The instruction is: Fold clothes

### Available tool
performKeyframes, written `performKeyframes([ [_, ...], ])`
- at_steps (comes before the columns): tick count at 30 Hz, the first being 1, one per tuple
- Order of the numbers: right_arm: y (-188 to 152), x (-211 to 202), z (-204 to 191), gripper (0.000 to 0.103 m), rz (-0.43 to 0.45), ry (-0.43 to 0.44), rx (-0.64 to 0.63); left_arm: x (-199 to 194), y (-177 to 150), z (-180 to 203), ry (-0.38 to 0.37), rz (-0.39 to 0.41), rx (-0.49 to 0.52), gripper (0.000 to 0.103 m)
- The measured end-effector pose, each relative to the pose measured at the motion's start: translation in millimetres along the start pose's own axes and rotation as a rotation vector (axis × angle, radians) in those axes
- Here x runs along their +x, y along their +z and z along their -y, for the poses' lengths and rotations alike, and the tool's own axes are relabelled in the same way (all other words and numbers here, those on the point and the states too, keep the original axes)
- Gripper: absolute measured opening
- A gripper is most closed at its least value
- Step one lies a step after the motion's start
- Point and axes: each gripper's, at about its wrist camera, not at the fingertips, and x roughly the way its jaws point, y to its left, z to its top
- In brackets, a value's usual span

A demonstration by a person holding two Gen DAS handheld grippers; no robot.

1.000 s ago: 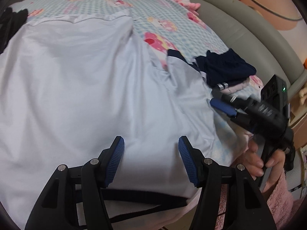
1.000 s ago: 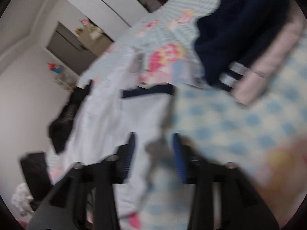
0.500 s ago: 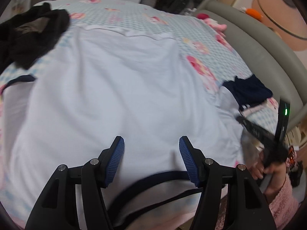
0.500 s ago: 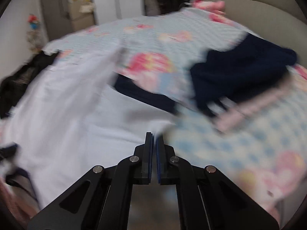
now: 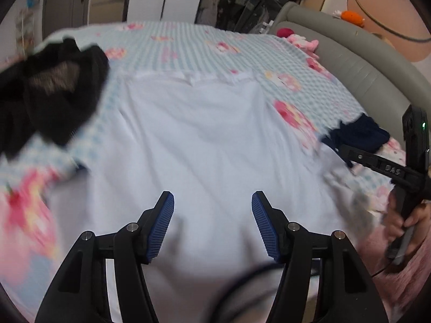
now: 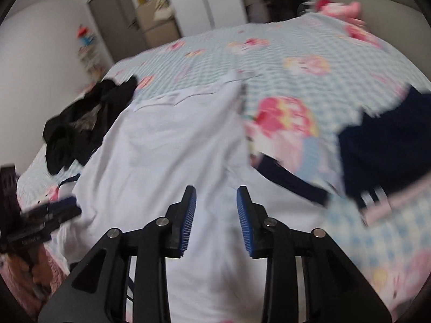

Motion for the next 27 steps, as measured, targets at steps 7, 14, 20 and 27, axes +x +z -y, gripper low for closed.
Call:
performKeyframes([
  [7, 91, 43, 7, 0.058, -0.002, 0.006, 0.030, 41, 85, -112, 0.085, -0.006, -0.070, 0.060],
  [14, 171, 173, 35, 0.055, -0.112, -0.121, -0.007, 151, 154, -179, 0.024, -0.099, -0.188, 0.026],
  [20, 190, 229, 62, 0.057, -0.115, -0.031, 0.099, 195, 181, -189, -0.136, -0.070, -0.236, 0.029],
  [27, 182, 270, 57, 0.061, -0.144, 0.023, 0.042, 233, 186, -166, -0.089, -0.142, -0.126, 0.035],
])
